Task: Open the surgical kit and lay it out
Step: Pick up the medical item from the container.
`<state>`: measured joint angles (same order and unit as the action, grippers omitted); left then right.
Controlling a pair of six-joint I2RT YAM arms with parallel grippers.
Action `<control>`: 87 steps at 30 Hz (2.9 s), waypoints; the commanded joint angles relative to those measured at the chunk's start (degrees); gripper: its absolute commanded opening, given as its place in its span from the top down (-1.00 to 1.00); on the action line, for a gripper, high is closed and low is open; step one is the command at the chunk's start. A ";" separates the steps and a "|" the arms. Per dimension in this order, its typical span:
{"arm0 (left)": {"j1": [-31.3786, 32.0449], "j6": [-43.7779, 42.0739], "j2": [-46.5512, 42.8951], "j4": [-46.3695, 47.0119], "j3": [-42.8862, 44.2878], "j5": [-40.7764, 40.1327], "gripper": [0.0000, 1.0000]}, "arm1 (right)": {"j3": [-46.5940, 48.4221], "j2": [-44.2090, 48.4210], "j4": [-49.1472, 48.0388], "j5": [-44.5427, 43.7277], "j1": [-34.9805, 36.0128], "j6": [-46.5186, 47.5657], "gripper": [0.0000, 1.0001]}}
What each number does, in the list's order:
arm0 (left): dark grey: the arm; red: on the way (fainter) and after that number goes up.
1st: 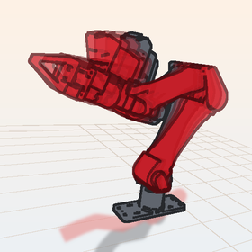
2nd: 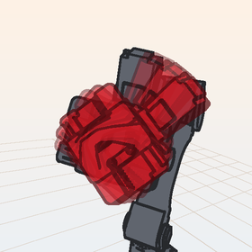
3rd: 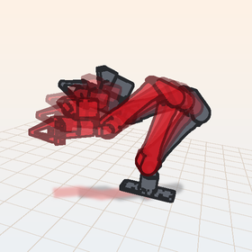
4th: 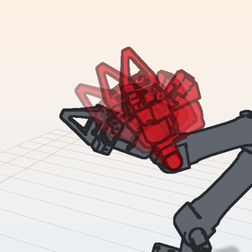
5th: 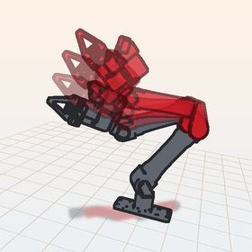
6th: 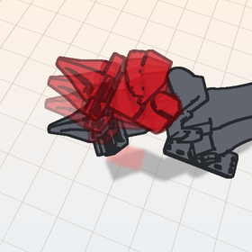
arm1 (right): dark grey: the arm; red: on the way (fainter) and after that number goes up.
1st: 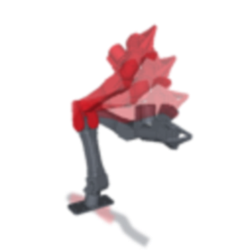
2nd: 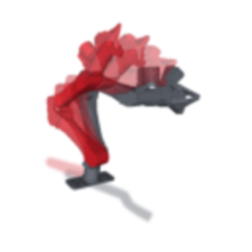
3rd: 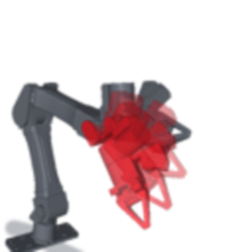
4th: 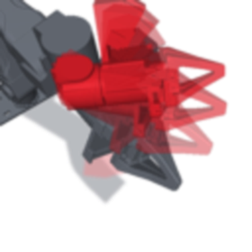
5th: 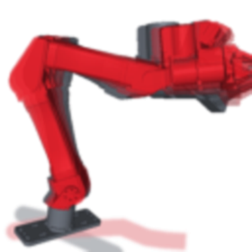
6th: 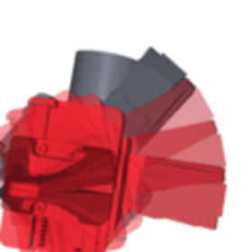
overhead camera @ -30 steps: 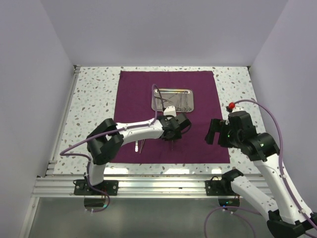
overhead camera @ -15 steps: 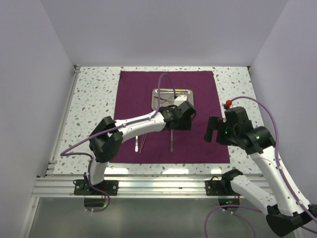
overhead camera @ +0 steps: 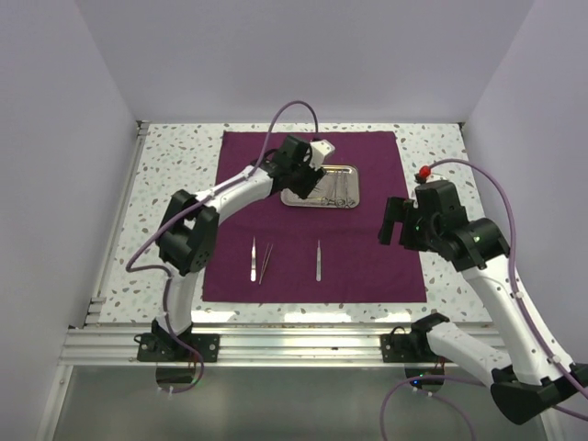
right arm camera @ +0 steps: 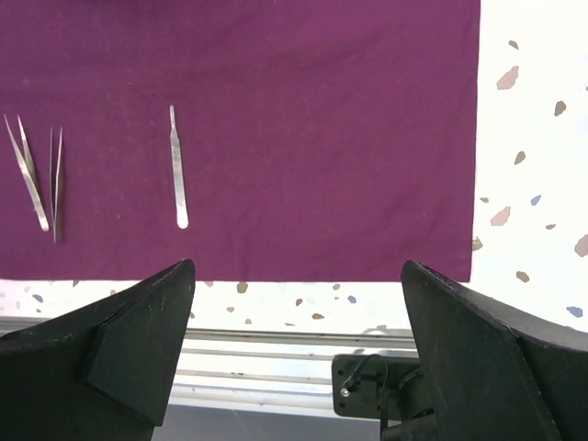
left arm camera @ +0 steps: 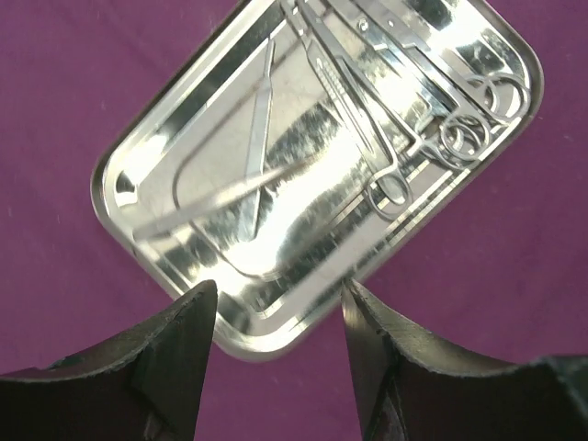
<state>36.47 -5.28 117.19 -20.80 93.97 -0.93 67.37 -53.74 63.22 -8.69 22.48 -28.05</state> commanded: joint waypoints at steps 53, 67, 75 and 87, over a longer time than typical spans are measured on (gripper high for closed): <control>-7.11 -16.96 21.15 2.96 18.35 27.74 0.24 | 1.62 -13.85 -6.71 -2.83 -1.03 4.59 -0.97; -5.97 -14.85 22.56 4.97 18.88 24.84 0.94 | 1.62 -14.03 -6.71 -2.21 -1.65 4.85 -0.97; -5.97 -12.66 21.94 5.50 19.31 20.54 1.00 | 0.74 -13.33 -6.80 -1.95 -1.74 4.41 -0.97; -5.97 0.00 16.76 7.88 26.96 18.07 1.00 | -0.05 -12.10 -7.32 -0.80 -1.82 3.44 -0.97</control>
<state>30.50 -9.93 138.82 -16.32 117.51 17.50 67.57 -67.72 57.39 -10.52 20.93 -24.08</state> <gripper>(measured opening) 0.028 0.985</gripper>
